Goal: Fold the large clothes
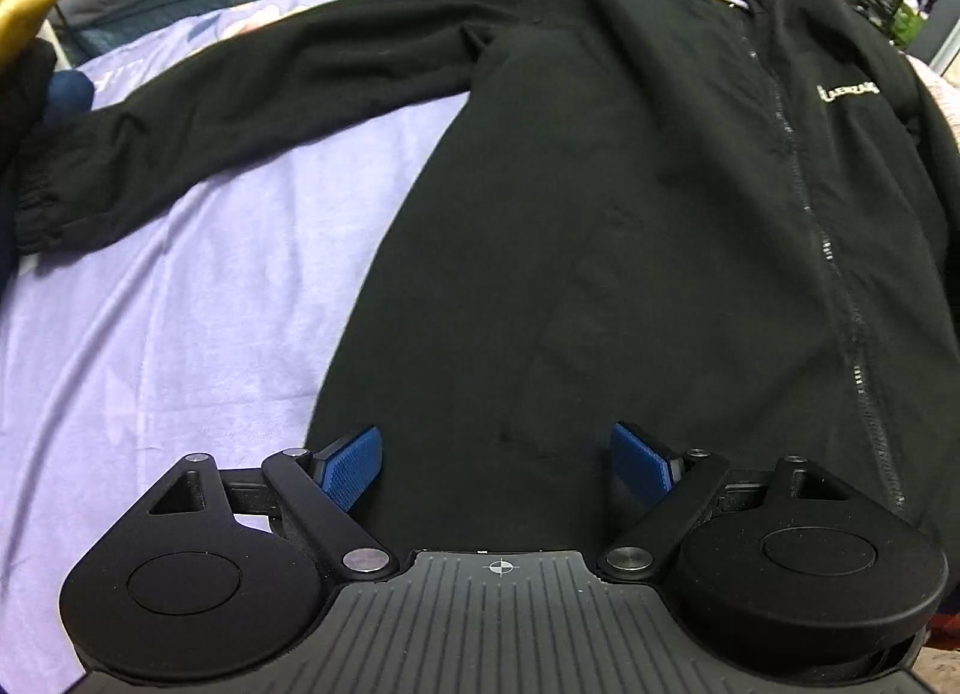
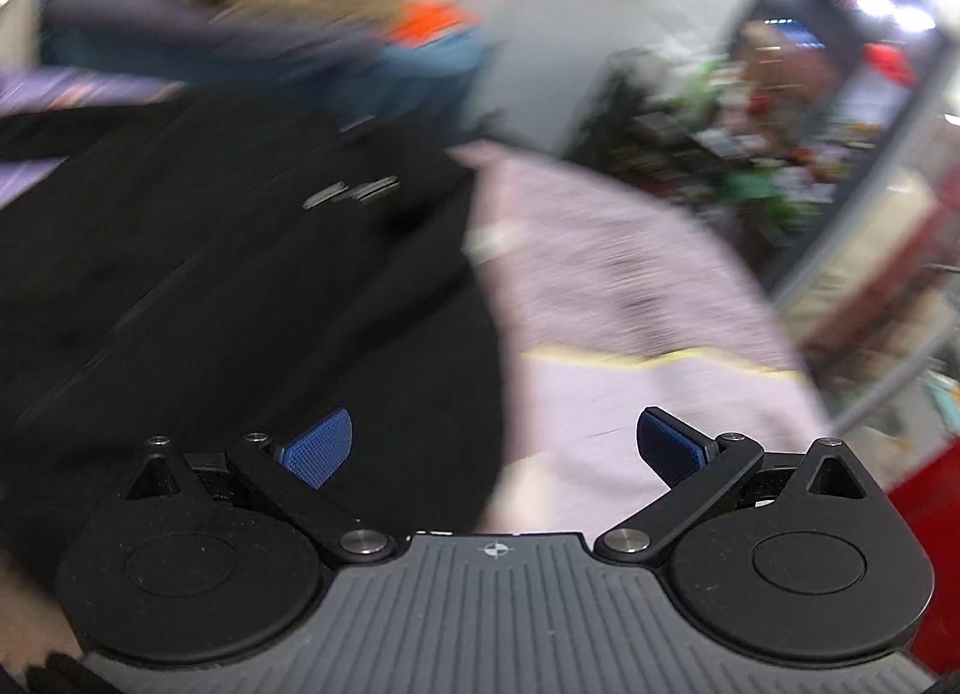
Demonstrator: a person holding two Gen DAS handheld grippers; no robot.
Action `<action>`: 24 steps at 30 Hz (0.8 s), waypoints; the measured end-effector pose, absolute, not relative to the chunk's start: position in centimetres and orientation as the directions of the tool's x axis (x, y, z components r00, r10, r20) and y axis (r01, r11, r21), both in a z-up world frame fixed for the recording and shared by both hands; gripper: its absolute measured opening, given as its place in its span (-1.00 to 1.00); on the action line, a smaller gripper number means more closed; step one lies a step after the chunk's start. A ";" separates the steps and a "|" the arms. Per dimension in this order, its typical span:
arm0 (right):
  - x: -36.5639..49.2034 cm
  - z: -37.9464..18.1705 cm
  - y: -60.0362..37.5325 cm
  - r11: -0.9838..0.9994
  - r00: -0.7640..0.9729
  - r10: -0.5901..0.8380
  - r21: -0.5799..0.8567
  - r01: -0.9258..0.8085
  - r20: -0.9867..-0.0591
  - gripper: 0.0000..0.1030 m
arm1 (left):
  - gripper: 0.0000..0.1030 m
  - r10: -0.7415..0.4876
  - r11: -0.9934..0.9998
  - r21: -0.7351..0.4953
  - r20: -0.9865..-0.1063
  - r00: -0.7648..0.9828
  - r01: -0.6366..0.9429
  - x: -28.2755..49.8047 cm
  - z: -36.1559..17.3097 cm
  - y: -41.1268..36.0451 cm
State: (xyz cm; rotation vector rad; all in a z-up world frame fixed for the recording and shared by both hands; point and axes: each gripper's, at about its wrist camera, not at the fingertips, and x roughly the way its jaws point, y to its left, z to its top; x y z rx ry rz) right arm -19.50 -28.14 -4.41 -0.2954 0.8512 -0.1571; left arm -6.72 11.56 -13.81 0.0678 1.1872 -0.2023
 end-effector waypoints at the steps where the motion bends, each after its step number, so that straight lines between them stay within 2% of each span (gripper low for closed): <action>1: -19.6 -6.0 -26.5 0.956 0.636 -0.205 -0.291 -0.032 -0.744 0.96 | 1.00 -0.123 0.980 -0.055 -0.924 0.361 0.192 -6.7 -13.7 11.6; 3: -19.1 -8.8 -23.6 0.955 0.583 -0.168 -0.279 -0.105 -0.795 0.89 | 1.00 -0.124 0.980 -0.055 -0.923 0.365 0.194 -6.8 -13.4 12.0; 5: -18.7 -11.8 -21.5 0.937 0.510 -0.208 -0.320 -0.141 -0.835 0.62 | 1.00 -0.114 0.981 -0.043 -0.920 0.374 0.191 -6.8 -13.0 12.5; 9: -17.5 -14.9 -21.2 0.938 0.403 -0.262 -0.330 -0.108 -0.877 0.31 | 1.00 -0.075 0.986 -0.010 -0.923 0.378 0.169 -6.9 -12.8 13.7; 11: -16.8 -14.9 -21.4 0.928 0.392 -0.297 -0.360 -0.096 -0.870 -0.05 | 1.00 -0.072 0.990 -0.020 -0.926 0.371 0.142 -7.2 -13.0 14.4; 12: -16.4 -14.6 -21.6 0.924 0.392 -0.305 -0.369 -0.099 -0.868 -0.10 | 1.00 -0.072 0.991 -0.026 -0.929 0.363 0.130 -7.2 -13.3 14.7; 14: -15.7 -13.5 -22.7 0.932 0.403 -0.301 -0.357 -0.068 -0.864 -0.55 | 1.00 -0.063 0.994 -0.026 -0.935 0.350 0.109 -7.4 -13.6 15.1; 24: -10.1 -3.3 -38.9 0.814 0.451 -0.572 -0.404 0.418 -0.685 -0.67 | 1.00 -0.034 0.999 -0.018 -0.934 0.357 0.048 -7.1 -13.5 15.3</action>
